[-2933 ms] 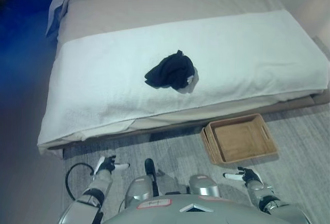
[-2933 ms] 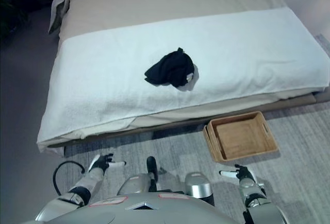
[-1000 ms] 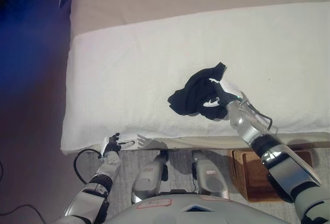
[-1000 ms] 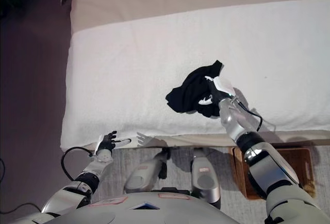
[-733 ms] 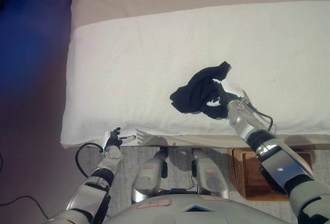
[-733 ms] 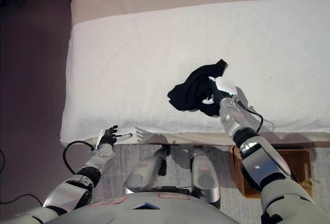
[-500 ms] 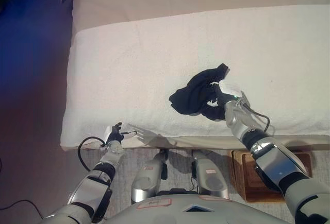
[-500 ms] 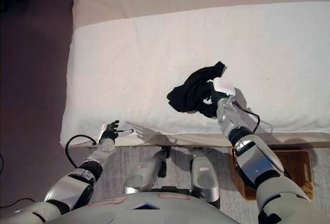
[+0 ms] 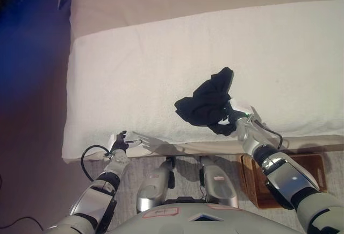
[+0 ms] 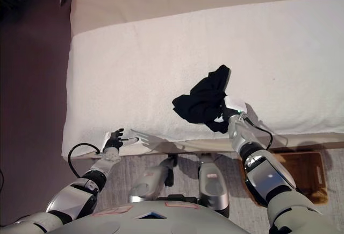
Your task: Put the clothes on the bed into the basket.
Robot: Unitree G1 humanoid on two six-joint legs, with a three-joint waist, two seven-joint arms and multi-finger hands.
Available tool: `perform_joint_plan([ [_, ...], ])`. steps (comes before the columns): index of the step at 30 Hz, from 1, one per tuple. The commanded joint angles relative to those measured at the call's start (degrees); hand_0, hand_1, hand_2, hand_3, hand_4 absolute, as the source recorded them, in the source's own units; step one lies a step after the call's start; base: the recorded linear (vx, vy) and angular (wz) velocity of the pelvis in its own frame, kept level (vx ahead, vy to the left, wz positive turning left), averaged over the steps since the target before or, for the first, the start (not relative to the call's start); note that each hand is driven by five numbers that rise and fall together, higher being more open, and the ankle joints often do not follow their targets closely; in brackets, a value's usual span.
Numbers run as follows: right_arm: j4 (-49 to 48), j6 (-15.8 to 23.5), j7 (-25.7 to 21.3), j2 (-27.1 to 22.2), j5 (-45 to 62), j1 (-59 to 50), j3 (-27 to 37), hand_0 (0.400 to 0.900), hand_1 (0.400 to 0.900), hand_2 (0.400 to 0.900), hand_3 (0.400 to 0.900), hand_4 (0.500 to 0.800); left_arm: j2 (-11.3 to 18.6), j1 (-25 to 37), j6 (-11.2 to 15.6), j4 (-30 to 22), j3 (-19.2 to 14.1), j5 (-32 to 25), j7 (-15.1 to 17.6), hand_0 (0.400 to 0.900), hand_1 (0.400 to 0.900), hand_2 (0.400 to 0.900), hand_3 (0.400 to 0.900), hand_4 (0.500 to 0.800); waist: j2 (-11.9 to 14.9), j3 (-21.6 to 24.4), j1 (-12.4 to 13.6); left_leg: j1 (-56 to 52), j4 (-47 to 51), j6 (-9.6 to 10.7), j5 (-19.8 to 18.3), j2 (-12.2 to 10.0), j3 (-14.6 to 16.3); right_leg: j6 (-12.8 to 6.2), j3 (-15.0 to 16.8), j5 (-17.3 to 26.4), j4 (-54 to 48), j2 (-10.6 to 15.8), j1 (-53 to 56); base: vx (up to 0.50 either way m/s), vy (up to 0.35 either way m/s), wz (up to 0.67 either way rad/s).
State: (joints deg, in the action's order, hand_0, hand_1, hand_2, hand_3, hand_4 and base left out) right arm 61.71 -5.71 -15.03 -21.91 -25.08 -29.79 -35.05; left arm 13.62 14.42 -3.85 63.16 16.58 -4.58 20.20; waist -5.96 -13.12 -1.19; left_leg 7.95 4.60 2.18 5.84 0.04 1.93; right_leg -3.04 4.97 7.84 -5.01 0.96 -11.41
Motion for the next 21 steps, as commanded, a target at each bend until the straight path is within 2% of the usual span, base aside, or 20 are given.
perform_joint_plan([
  [1, 1.2, -1.1, -0.3, -5.1, 1.0, -3.6, -0.6, 0.4, 0.4, 0.4, 0.4, 0.5, 3.6, 2.5, 0.4, 4.0, -0.2, 1.5, 2.1, 0.9, 0.9, 0.9, 0.9, 0.8, 3.0, 3.3, -0.5, 0.1, 0.4, 3.0, -2.0, -2.2, 4.1, -4.43, 0.9, -3.6, 0.0, 5.0, 1.6, 0.01, -0.098, -0.57],
  [5, -0.3, -0.8, 0.2, -11.6, 2.3, -8.9, 0.4, 0.4, 0.4, 0.4, 0.4, 0.5, 4.9, 3.2, 0.3, 3.8, -1.1, 1.0, 1.3, 0.9, 0.9, 0.9, 0.9, 0.8, 3.6, 4.4, -1.4, -3.3, 0.4, 3.6, -2.4, -4.0, 6.4, -4.09, 1.9, -4.3, 0.0, 3.9, 4.1, 0.03, -0.124, -0.38],
  [8, 3.5, -1.1, 0.3, -15.9, 3.1, -12.6, 1.3, 0.4, 0.4, 0.4, 0.4, 0.5, 5.6, 3.7, 0.3, 3.5, -1.4, 0.6, 0.7, 0.9, 0.9, 0.9, 0.9, 0.8, 3.4, 5.3, -1.8, -5.4, 0.4, 3.8, -2.6, -4.7, 7.3, -3.59, 2.4, -5.1, 0.0, 3.1, 5.8, 0.02, -0.113, -0.22],
  [12, 8.0, -1.7, 1.2, -22.0, 2.2, -15.5, 1.5, 0.4, 0.4, 0.4, 0.4, 0.5, 6.6, 3.6, 0.2, 2.8, -1.6, 0.7, -0.5, 0.9, 0.9, 0.9, 0.9, 0.8, 3.3, 6.3, -2.4, -7.5, 0.4, 4.2, -2.6, -5.6, 8.0, -2.97, 2.7, -6.0, 0.0, 2.2, 7.8, 0.02, -0.114, -0.12],
  [21, 11.2, -2.5, 2.5, -39.2, 2.4, -18.4, 4.8, 0.4, 0.4, 0.4, 0.4, 0.5, 9.8, 0.4, 0.4, -0.2, -3.0, 1.3, -3.6, 0.9, 0.9, 0.9, 0.9, 0.8, 2.6, 7.3, -4.4, -9.4, 0.4, 5.3, -1.5, -7.0, 8.9, -2.05, 2.3, -7.0, 0.0, 0.7, 9.8, 0.01, -0.086, -0.02],
])
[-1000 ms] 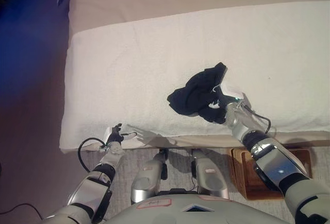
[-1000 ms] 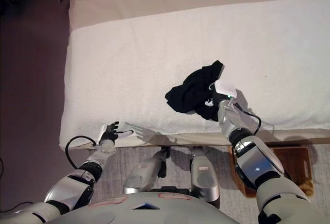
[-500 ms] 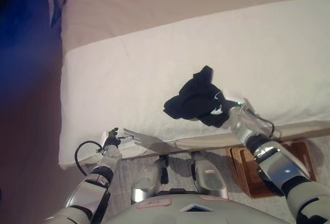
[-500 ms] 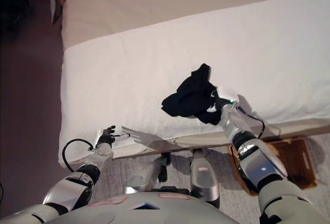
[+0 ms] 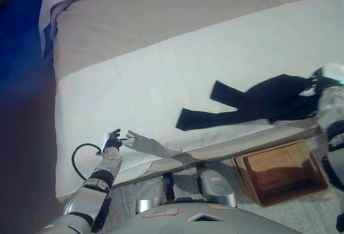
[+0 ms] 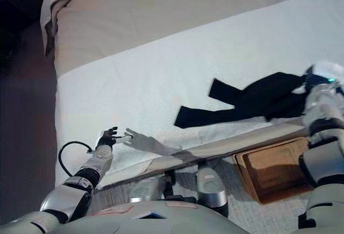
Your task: Put the clothes on the bed into the basket.
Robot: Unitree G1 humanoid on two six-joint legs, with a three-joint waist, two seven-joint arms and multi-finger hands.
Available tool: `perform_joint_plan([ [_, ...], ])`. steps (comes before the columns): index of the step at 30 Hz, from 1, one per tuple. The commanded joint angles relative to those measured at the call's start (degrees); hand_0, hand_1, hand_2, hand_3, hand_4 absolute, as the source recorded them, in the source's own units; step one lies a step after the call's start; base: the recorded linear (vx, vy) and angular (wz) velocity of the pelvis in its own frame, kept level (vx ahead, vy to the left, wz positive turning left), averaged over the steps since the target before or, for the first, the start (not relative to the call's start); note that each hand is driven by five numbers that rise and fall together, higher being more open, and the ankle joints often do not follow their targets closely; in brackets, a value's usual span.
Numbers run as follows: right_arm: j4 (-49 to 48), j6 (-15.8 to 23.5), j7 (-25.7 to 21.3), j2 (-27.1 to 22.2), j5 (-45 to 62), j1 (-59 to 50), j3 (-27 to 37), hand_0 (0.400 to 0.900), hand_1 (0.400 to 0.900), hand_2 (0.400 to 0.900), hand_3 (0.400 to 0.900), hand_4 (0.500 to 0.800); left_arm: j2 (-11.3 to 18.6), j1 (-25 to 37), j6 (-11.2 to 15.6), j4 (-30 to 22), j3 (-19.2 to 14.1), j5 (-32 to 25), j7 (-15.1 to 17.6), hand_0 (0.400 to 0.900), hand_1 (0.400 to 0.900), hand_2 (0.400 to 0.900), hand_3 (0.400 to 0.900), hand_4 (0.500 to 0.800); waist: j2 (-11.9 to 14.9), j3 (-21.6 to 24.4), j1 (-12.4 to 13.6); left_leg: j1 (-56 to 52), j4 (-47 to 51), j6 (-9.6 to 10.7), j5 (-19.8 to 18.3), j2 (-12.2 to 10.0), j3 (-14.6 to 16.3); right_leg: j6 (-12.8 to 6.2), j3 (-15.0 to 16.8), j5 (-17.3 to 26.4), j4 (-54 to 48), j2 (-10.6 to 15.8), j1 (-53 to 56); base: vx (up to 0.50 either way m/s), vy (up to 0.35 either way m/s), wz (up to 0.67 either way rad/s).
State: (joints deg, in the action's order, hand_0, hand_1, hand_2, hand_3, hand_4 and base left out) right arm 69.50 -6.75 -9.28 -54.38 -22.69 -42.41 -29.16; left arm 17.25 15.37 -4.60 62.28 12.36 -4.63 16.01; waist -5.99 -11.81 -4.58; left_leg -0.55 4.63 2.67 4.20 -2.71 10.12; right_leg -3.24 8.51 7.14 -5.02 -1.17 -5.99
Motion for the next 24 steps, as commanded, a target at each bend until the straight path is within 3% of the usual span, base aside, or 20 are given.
perform_joint_plan([
  [1, 3.9, -1.4, -3.4, -8.1, -0.1, -5.1, -0.4, 0.4, 0.4, 0.4, 0.4, 0.5, 6.2, -1.0, 1.1, 0.5, 1.4, 1.7, 0.4, 0.9, 0.9, 0.9, 0.9, 0.8, 2.6, 6.1, -1.1, -1.0, 0.4, 4.9, 0.3, -4.3, 0.7, -1.77, -1.4, -6.4, 0.0, 2.7, 4.6, 0.0, -0.073, 0.03],
  [11, 11.7, -2.9, -1.3, -17.1, -1.0, -4.3, 2.7, 0.4, 0.4, 0.4, 0.4, 0.5, 7.3, -2.5, 0.9, -1.4, 1.7, 2.4, -1.7, 0.9, 0.9, 0.9, 0.9, 0.8, 2.7, 6.8, -2.1, -2.9, 0.4, 5.1, 0.9, -5.0, 1.2, -1.41, -1.7, -7.0, 0.0, 1.9, 6.3, 0.0, -0.05, -0.05],
  [24, 14.5, -3.4, 0.0, -19.1, -1.1, -5.1, 3.3, 0.4, 0.4, 0.4, 0.4, 0.5, 8.1, -3.6, 0.9, -3.5, 1.3, 2.3, -3.2, 0.9, 0.9, 0.9, 0.9, 0.8, 1.7, 6.9, -2.4, -3.8, 0.4, 5.3, 1.2, -5.2, 1.0, -1.16, -2.1, -7.5, 0.0, 1.8, 7.2, 0.0, -0.009, -0.02],
])
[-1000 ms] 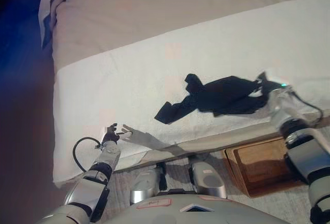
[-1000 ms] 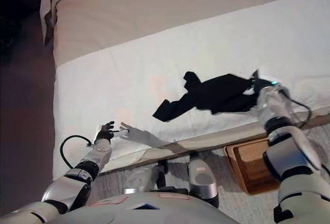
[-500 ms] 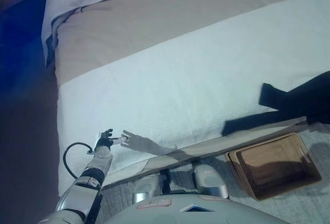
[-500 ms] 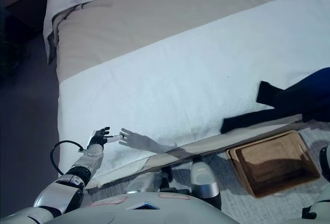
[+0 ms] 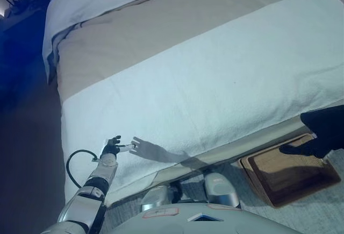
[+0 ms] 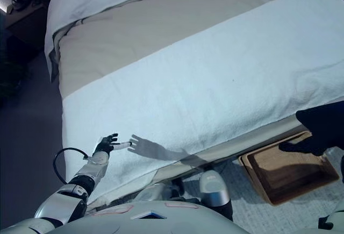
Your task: Put the clothes on the bed into the basket.
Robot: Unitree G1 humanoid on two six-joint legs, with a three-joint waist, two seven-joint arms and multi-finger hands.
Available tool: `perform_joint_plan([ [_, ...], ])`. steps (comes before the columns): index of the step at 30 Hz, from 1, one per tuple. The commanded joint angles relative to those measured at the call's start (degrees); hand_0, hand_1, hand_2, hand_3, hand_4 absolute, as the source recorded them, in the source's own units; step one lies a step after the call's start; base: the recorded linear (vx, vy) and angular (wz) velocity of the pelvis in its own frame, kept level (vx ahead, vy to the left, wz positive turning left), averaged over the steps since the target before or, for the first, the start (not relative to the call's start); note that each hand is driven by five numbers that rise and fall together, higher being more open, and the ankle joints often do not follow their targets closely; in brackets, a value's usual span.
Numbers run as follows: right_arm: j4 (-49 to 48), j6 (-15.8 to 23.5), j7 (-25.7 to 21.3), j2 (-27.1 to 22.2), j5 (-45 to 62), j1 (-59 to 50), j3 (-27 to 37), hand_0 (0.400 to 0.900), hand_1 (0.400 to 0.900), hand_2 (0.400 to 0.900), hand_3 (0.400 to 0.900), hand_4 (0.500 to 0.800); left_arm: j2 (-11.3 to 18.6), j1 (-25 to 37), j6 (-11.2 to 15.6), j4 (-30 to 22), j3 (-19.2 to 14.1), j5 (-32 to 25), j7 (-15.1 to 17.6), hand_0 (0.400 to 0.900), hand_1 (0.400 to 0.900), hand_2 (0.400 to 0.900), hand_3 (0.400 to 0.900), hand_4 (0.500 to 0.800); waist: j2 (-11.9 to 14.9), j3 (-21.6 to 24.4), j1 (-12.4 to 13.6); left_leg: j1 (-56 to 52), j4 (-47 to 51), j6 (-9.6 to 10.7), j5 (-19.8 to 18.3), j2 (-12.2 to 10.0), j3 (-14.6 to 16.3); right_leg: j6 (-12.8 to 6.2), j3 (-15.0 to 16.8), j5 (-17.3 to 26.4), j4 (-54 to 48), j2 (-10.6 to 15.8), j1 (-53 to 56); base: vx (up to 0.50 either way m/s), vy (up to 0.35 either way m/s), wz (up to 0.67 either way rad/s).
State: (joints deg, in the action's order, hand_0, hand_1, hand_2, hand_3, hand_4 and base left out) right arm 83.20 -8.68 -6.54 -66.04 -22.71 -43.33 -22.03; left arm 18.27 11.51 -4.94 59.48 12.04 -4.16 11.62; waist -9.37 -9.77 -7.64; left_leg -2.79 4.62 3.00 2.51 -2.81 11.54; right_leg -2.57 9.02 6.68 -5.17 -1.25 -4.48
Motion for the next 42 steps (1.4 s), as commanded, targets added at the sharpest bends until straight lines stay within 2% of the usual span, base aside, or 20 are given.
perform_joint_plan([
  [1, 1.1, -1.5, -2.5, -7.7, -1.1, -4.4, -3.9, 0.4, 0.4, 0.4, 0.4, 0.5, 7.1, 0.2, 1.3, -0.9, 1.6, 1.7, 1.1, 0.9, 0.9, 0.9, 0.9, 0.8, 5.0, 4.9, 0.7, -1.5, 0.4, 5.0, 3.0, -5.1, -0.4, -1.79, -2.8, -7.2, 0.2, 1.9, 5.7, 0.0, -0.015, 0.04],
  [3, 1.7, -1.7, -2.2, -7.8, -1.2, -5.2, -4.5, 0.4, 0.4, 0.4, 0.4, 0.5, 7.1, 0.4, 1.3, -0.9, 1.7, 1.7, 1.0, 0.9, 0.9, 0.9, 0.9, 0.8, 4.8, 4.8, 0.8, -1.5, 0.4, 5.0, 3.1, -5.1, -0.6, -1.75, -3.1, -7.3, 0.2, 1.9, 5.8, 0.0, -0.015, 0.06],
  [4, 1.9, -1.7, -2.2, -7.9, -1.0, -5.5, -4.4, 0.496, 0.496, 0.496, 0.496, 0.558, 7.1, 0.3, 1.4, -1.0, 1.6, 1.6, 0.8, 0.9, 0.9, 0.9, 0.9, 0.8, 4.7, 4.8, 0.8, -1.4, 0.4, 5.1, 3.1, -5.0, -0.8, -1.74, -3.2, -7.4, 0.2, 1.9, 5.9, -0.01, -0.012, 0.08],
  [5, 1.5, -1.8, -2.4, -7.7, -1.0, -5.0, -4.1, 0.9, 0.9, 0.9, 0.9, 0.8, 7.1, -0.1, 1.5, -1.5, 1.5, 1.2, 0.8, 0.9, 0.9, 0.9, 0.9, 0.8, 4.5, 4.7, 0.9, -1.3, 0.4, 5.1, 3.2, -5.0, -0.9, -1.74, -3.3, -7.3, 0.2, 1.9, 5.8, -0.02, -0.014, 0.11],
  [7, 2.9, -1.7, -0.6, -7.1, -0.4, -4.5, -3.9, 0.9, 0.9, 0.9, 0.9, 0.8, 6.9, 0.3, 1.1, -1.2, 1.8, 1.7, 0.7, 0.9, 0.9, 0.9, 0.9, 0.8, 4.4, 4.7, 1.0, -1.1, 0.4, 5.2, 3.2, -5.0, -1.4, -1.67, -3.7, -7.4, 0.2, 2.0, 5.8, -0.02, -0.02, 0.11],
  [9, 3.7, -2.1, -0.5, -7.5, -0.6, -7.2, -5.9, 0.9, 0.9, 0.9, 0.9, 0.8, 7.2, 0.3, 1.2, -1.0, 1.8, 1.2, 0.4, 0.9, 0.9, 0.9, 0.9, 0.8, 4.2, 4.7, 1.2, -1.1, 0.4, 5.3, 3.2, -5.0, -1.5, -1.64, -3.9, -7.4, 0.2, 2.0, 5.9, 0.0, -0.006, 0.02],
  [17, 3.7, -2.0, 0.4, -6.1, -0.5, -7.2, -6.5, 0.9, 0.9, 0.9, 0.9, 0.8, 6.7, -0.8, 1.1, -0.3, 1.5, 0.9, -0.3, 0.9, 0.9, 0.9, 0.9, 0.8, 3.5, 4.9, 1.2, -1.3, 0.4, 5.1, 2.7, -4.7, -1.8, -1.57, -4.2, -7.6, 0.2, 2.3, 6.3, 0.0, 0.0, 0.0],
  [25, -2.5, -0.3, -0.1, -0.9, 1.5, -4.5, -5.9, 0.9, 0.9, 0.9, 0.9, 0.8, 6.2, -1.3, 1.2, -0.4, 1.0, 0.6, -0.3, 0.9, 0.9, 0.9, 0.9, 0.8, 3.4, 4.7, 1.3, -1.8, 0.4, 4.6, 2.0, -4.3, -2.0, -1.53, -4.1, -7.6, 0.2, 2.4, 6.8, -0.01, 0.004, -0.03],
  [26, -9.6, 1.0, -1.0, 2.1, 3.2, -1.3, -4.7, 0.9, 0.9, 0.9, 0.9, 0.8, 5.6, -1.6, 1.4, -1.0, 0.5, 0.4, 0.2, 0.9, 0.9, 0.9, 0.9, 0.8, 3.3, 4.5, 0.9, -1.9, 0.4, 4.5, 1.8, -4.4, -1.8, -1.54, -3.8, -7.4, 0.2, 2.5, 6.7, -0.01, 0.012, -0.07],
  [27, -9.8, 0.9, -1.0, 2.1, 3.2, -0.9, -4.3, 0.9, 0.9, 0.9, 0.9, 0.8, 5.7, -1.6, 1.4, -1.0, 0.6, 0.4, 0.2, 0.9, 0.9, 0.9, 0.9, 0.8, 3.4, 4.6, 1.0, -2.0, 0.4, 4.5, 1.8, -4.3, -1.7, -1.54, -3.8, -7.4, 0.2, 2.5, 6.7, -0.03, 0.025, -0.17],
  [29, -26.2, 2.5, -2.7, 5.8, 5.3, 6.7, -0.6, 0.9, 0.9, 0.9, 0.9, 0.8, 4.5, -2.4, 1.4, -3.0, -0.4, 0.1, 1.0, 0.9, 0.9, 0.9, 0.9, 0.8, 3.5, 4.3, 0.4, -2.2, 0.4, 4.1, 1.5, -4.4, -1.4, -1.48, -3.3, -7.2, 0.2, 2.5, 6.7, -0.01, 0.022, -0.13],
  [31, -33.9, 3.2, -2.8, 6.6, 6.6, 12.2, 3.2, 0.9, 0.9, 0.9, 0.9, 0.8, 4.3, -3.0, 1.3, -4.0, -1.2, 0.1, 1.4, 0.9, 0.9, 0.9, 0.9, 0.8, 3.7, 4.3, 0.3, -2.3, 0.3, 3.9, 1.3, -4.5, -1.3, -1.41, -3.4, -7.3, 0.2, 2.5, 6.8, 0.0, 0.008, 0.03],
  [33, -40.2, 4.4, -3.1, 9.5, 9.4, 17.6, 6.7, 0.9, 0.9, 0.9, 0.9, 0.8, 3.7, -3.7, 1.4, -4.6, -1.6, -0.1, 1.8, 0.9, 0.9, 0.9, 0.9, 0.8, 4.0, 4.2, 0.4, -2.5, 0.3, 3.8, 1.2, -4.5, -1.5, -1.29, -3.7, -7.3, 0.2, 2.6, 7.1, -0.01, 0.019, 0.14],
  [38, -45.6, 6.4, -2.8, 20.5, 15.1, 27.4, 10.8, 0.9, 0.9, 0.9, 0.9, 0.8, 2.3, -6.5, 1.5, -6.4, -2.2, 0.8, 1.7, 0.9, 0.9, 0.9, 0.9, 0.8, 5.1, 4.0, 1.6, -2.1, 0.4, 3.7, 1.2, -4.6, -2.8, -1.1, -5.5, -7.5, 0.2, 2.8, 7.7, -0.02, 0.019, 0.27],
  [42, -42.7, 6.4, -3.0, 30.2, 18.4, 31.6, 10.7, 0.9, 0.9, 0.9, 0.9, 0.8, 1.1, -7.9, 1.1, -7.3, -1.8, 1.7, 2.0, 0.9, 0.9, 0.9, 0.9, 0.8, 6.0, 4.1, 2.5, -2.1, 0.4, 3.6, 1.1, -4.3, -3.8, -1.12, -6.8, -7.7, 0.2, 3.0, 8.5, 0.0, 0.044, 0.25],
])
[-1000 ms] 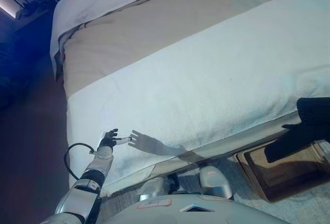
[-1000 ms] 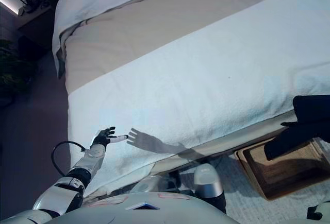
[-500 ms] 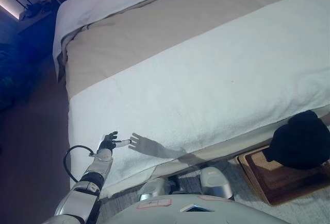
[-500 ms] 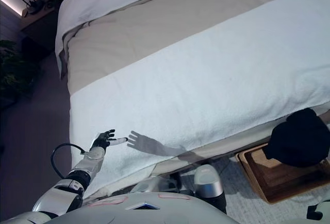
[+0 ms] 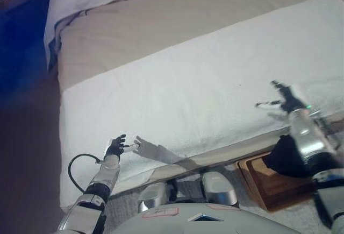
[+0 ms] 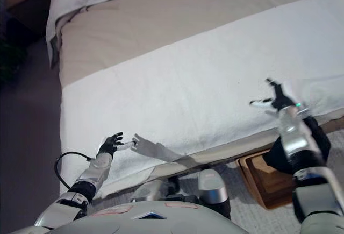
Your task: Put the clothes on the bed into the basket.
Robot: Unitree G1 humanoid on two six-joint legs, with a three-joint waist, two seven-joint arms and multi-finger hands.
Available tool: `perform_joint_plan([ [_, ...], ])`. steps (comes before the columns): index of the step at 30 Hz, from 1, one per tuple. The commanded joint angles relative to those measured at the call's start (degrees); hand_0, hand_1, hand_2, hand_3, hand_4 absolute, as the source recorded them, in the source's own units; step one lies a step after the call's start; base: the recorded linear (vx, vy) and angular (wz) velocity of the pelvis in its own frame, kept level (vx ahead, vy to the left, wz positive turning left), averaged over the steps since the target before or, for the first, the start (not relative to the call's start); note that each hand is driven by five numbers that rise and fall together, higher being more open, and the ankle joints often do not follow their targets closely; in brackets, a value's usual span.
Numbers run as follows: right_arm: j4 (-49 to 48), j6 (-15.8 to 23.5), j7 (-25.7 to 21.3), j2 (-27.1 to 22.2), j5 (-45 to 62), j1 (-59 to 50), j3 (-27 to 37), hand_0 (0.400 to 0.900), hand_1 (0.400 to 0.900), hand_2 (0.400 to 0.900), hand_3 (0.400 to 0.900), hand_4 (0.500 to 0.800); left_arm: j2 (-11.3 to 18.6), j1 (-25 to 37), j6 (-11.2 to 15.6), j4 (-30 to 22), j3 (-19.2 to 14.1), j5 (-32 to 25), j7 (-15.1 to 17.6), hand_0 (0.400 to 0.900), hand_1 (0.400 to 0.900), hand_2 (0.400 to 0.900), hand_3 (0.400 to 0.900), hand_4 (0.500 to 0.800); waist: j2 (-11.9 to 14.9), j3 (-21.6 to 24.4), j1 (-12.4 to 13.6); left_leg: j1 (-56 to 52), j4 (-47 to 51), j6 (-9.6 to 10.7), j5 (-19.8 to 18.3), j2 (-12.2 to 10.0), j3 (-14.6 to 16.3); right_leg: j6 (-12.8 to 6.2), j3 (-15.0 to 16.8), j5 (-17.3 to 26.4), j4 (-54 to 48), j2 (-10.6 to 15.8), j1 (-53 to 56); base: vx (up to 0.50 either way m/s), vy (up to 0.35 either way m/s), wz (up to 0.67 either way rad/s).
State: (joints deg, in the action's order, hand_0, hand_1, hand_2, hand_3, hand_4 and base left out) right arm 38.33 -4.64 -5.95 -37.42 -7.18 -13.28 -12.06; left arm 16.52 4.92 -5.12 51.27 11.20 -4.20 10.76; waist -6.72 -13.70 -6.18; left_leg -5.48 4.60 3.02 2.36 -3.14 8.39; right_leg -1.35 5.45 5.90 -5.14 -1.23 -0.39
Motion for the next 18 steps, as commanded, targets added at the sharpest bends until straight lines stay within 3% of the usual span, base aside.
perform_joint_plan([
  [1, 3.3, 2.2, -3.5, 3.8, 3.7, 2.1, 0.2, 0.9, 0.9, 0.9, 0.9, 0.8, 2.6, -1.2, 1.2, 1.0, -0.8, 2.0, 3.0, 0.9, 0.9, 0.9, 0.9, 0.8, 3.6, 8.0, 1.1, 0.7, 0.4, 3.6, 1.3, -3.9, -0.9, -2.37, -3.5, -6.9, 0.1, 3.1, 4.5, 0.0, 0.057, 0.21],
  [6, 15.8, 1.3, -3.2, 12.3, 5.0, 4.9, -2.0, 0.9, 0.9, 0.9, 0.9, 0.8, 1.3, -0.3, 0.9, 3.0, 0.2, 2.7, 3.4, 0.9, 0.9, 0.9, 0.9, 0.8, 4.5, 8.4, 1.6, 0.9, 0.4, 3.3, 0.7, -3.4, -1.9, -2.72, -4.7, -7.0, 0.1, 3.7, 4.9, 0.01, 0.069, 0.17],
  [11, 25.7, 0.2, -2.8, 16.6, 7.2, 7.4, -0.7, 0.9, 0.9, 0.9, 0.9, 0.8, 0.8, 0.4, 0.6, 4.4, 1.0, 3.5, 3.9, 0.9, 0.9, 0.9, 0.9, 0.8, 5.0, 8.7, 1.4, 0.5, 0.4, 2.8, -0.1, -2.6, -2.3, -3.11, -5.3, -7.2, 0.1, 4.4, 5.7, 0.03, 0.066, 0.05],
  [18, 34.8, -1.2, -2.4, 16.3, 3.6, 6.6, -0.8, 0.9, 0.9, 0.9, 0.9, 0.8, 0.9, 2.1, 0.4, 7.7, 1.2, 3.0, 4.0, 0.9, 0.9, 0.9, 0.9, 0.8, 5.4, 9.6, 1.2, -0.2, 0.4, 2.0, -1.3, -1.7, -2.1, -3.62, -4.9, -7.0, 0.1, 5.2, 5.9, 0.02, 0.045, -0.03],
])
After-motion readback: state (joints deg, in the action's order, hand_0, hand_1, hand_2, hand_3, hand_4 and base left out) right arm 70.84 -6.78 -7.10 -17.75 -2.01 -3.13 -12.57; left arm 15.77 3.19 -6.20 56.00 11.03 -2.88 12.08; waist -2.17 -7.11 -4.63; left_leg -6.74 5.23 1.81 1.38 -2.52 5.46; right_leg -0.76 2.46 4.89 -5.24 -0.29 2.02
